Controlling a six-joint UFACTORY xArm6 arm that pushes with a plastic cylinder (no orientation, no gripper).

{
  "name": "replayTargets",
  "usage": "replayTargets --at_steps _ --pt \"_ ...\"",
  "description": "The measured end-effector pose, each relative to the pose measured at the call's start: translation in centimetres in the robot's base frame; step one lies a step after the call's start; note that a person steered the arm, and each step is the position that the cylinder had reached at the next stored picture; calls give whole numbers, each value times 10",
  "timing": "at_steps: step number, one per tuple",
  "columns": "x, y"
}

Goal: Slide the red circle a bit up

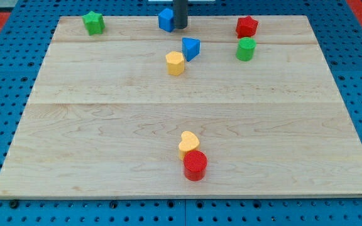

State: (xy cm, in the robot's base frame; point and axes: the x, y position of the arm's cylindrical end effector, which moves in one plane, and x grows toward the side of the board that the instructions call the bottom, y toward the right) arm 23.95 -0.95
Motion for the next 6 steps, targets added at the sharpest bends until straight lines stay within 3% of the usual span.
replayTargets --at_steps 1,3,6 --pt "31 -1" --pt "27 119" --pt "2 150"
